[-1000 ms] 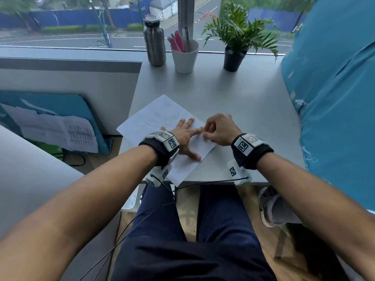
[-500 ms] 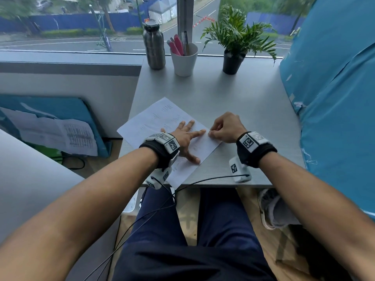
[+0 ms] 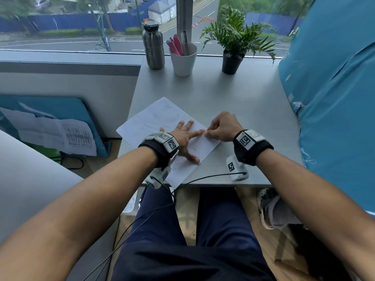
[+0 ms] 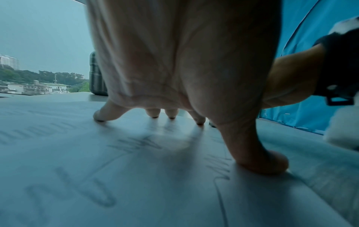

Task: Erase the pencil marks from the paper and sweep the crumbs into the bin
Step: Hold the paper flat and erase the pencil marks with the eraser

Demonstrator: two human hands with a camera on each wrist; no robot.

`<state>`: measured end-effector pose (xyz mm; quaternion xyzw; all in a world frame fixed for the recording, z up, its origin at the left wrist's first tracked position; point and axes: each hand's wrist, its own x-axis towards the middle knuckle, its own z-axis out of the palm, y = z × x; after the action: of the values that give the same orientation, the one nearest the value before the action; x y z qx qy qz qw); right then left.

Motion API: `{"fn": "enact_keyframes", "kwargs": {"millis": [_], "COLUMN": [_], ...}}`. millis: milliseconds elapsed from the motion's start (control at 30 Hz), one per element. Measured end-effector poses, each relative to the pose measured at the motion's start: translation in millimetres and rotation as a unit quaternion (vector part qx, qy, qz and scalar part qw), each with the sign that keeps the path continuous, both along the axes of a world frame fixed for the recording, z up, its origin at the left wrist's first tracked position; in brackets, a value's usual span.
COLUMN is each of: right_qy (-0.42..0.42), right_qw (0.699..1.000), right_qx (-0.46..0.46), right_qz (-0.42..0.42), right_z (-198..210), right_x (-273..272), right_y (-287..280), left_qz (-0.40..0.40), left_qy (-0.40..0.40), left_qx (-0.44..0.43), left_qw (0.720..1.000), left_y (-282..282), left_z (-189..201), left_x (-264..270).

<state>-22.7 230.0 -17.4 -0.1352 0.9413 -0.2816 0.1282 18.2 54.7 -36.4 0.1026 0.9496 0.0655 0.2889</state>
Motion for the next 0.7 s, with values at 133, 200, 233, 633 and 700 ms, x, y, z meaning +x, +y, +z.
{"fn": "enact_keyframes", "kwargs": {"millis": [133, 200, 233, 633, 700], "right_qy": [-0.008, -0.007, 0.001, 0.007, 0.015], "right_qw": [0.998, 1.000, 1.000, 0.997, 1.000], "right_qx": [0.023, 0.009, 0.001, 0.019, 0.005], "right_qz": [0.065, 0.019, -0.001, 0.070, 0.019], "right_z": [0, 1, 1, 4, 2], "right_x": [8, 2, -1, 8, 1], "right_y": [-7, -3, -1, -12, -6], "left_qz": [0.003, 0.000, 0.000, 0.014, 0.016], "left_qy": [-0.003, -0.003, -0.001, -0.010, -0.006], "left_qx": [0.006, 0.005, 0.005, 0.011, 0.015], "left_qw": [1.000, 1.000, 1.000, 1.000, 1.000], "left_y": [-2, -1, -1, -1, 0], "left_z": [0, -1, -2, 0, -1], "left_x": [0, 0, -1, -4, -3]}}
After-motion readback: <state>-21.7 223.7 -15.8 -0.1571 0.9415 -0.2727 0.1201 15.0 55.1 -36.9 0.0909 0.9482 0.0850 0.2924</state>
